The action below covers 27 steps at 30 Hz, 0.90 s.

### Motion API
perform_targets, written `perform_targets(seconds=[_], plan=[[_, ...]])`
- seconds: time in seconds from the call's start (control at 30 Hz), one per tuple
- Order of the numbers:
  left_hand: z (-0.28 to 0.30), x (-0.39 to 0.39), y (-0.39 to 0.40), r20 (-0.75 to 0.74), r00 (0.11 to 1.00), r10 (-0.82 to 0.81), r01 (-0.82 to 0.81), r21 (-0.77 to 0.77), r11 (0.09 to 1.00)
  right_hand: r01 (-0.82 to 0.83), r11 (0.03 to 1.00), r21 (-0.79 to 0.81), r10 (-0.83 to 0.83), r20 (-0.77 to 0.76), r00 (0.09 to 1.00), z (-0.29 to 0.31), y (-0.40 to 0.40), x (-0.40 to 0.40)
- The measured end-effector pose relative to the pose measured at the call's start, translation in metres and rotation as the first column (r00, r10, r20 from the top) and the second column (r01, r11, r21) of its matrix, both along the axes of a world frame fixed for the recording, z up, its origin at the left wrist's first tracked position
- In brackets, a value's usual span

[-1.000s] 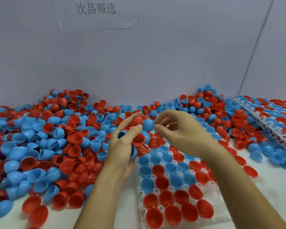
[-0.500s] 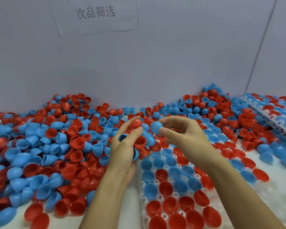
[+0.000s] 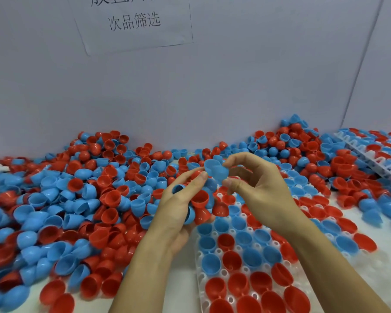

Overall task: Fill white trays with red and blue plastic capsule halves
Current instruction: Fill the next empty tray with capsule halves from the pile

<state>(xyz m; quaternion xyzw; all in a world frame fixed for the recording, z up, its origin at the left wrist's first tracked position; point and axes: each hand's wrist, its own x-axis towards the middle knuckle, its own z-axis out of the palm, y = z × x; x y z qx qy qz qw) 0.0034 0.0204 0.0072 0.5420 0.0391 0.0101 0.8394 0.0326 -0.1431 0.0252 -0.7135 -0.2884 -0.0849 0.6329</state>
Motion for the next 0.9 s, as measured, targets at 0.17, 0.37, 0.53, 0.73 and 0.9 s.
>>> perform_targets(seconds=[0.17, 0.37, 0.53, 0.73, 0.9], plan=[[0.0016, -0.0031, 0.0025, 0.013, 0.995, -0.100, 0.100, -0.046, 0.994, -0.060, 0.998, -0.032, 0.060, -0.005, 0.998, 0.0009, -0.0014, -0.0014], [0.0028, -0.0039, 0.0015, 0.032, 0.997, -0.067, 0.068, -0.020, 0.998, 0.032, 0.996, -0.089, -0.027, 0.065, 0.998, -0.0009, -0.0019, -0.0023], [0.0027, -0.0036, 0.0014, 0.049, 0.998, -0.032, 0.032, -0.013, 0.999, 0.070, 0.997, -0.039, -0.070, 0.008, 0.998, -0.0015, -0.0032, 0.0004], [0.0010, -0.0032, 0.0017, 0.048, 0.991, -0.123, 0.123, 0.012, 0.992, 0.240, 0.950, -0.199, -0.214, 0.144, 0.966, -0.0058, 0.0028, 0.0009], [0.0001, -0.0024, 0.0025, 0.057, 0.985, -0.164, 0.164, 0.009, 0.986, 0.298, 0.925, -0.236, -0.243, 0.236, 0.941, -0.0084, 0.0063, 0.0028]])
